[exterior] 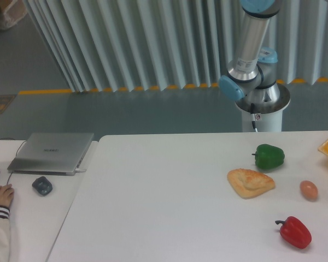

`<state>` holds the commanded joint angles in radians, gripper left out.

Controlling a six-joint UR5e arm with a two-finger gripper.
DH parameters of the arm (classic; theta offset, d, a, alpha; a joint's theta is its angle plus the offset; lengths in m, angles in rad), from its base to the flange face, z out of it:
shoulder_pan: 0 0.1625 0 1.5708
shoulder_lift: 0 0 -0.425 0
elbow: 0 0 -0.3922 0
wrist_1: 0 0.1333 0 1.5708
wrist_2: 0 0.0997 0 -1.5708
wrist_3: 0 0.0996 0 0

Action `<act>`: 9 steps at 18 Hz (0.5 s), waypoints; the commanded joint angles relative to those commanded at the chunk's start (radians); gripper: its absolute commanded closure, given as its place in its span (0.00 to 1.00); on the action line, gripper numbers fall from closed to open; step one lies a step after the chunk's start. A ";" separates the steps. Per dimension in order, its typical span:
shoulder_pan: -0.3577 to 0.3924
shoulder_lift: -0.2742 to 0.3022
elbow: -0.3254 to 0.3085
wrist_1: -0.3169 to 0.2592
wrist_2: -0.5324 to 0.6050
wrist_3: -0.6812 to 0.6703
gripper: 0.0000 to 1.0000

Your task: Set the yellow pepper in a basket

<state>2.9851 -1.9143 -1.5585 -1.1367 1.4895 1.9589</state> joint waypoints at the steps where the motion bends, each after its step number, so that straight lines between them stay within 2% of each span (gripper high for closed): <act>1: 0.000 -0.003 0.002 0.003 0.000 0.000 0.23; 2: 0.000 -0.008 0.005 0.003 0.000 -0.005 0.04; 3: -0.003 -0.011 0.005 0.003 0.002 -0.011 0.00; 9: -0.005 -0.011 0.017 0.002 -0.002 -0.020 0.00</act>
<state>2.9805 -1.9251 -1.5417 -1.1351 1.4880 1.9390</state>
